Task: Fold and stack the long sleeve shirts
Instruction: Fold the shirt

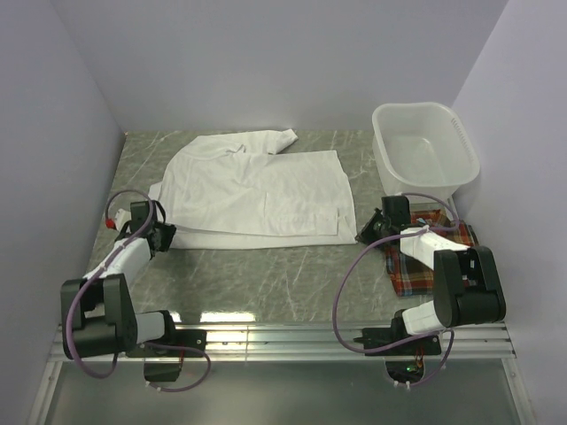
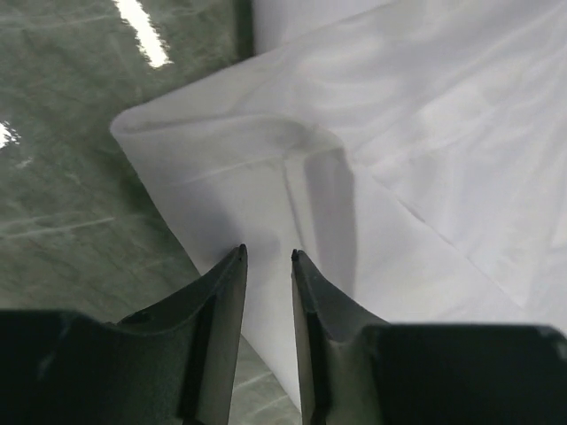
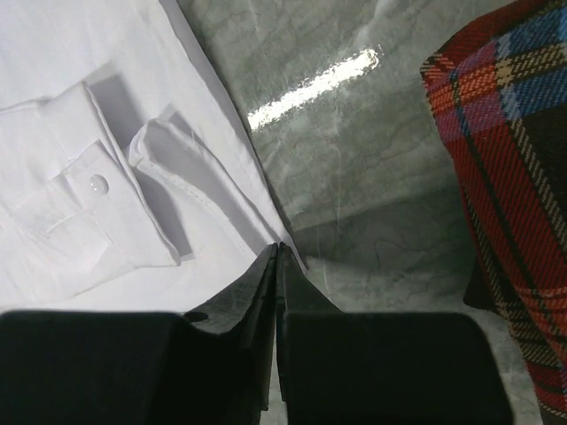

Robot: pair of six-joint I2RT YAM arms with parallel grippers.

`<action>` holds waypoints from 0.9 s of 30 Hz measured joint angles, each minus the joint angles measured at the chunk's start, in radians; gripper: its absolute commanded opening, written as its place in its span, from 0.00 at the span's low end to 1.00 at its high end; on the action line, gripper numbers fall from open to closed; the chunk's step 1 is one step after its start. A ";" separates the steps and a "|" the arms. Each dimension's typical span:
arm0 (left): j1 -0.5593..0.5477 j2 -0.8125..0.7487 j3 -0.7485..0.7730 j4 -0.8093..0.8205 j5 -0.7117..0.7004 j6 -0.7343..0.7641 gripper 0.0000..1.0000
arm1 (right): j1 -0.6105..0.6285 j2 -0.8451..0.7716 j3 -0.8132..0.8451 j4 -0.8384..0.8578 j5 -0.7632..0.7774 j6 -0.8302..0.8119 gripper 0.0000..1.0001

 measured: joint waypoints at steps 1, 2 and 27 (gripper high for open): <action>0.006 0.022 0.002 0.001 0.000 0.000 0.32 | 0.000 0.000 0.000 -0.002 0.000 -0.002 0.07; 0.013 0.044 0.004 0.001 0.000 0.001 0.31 | 0.000 0.000 0.000 -0.005 0.000 -0.004 0.07; -0.005 -0.031 0.203 -0.170 -0.089 0.150 0.92 | 0.224 -0.090 0.235 -0.145 0.198 -0.194 0.47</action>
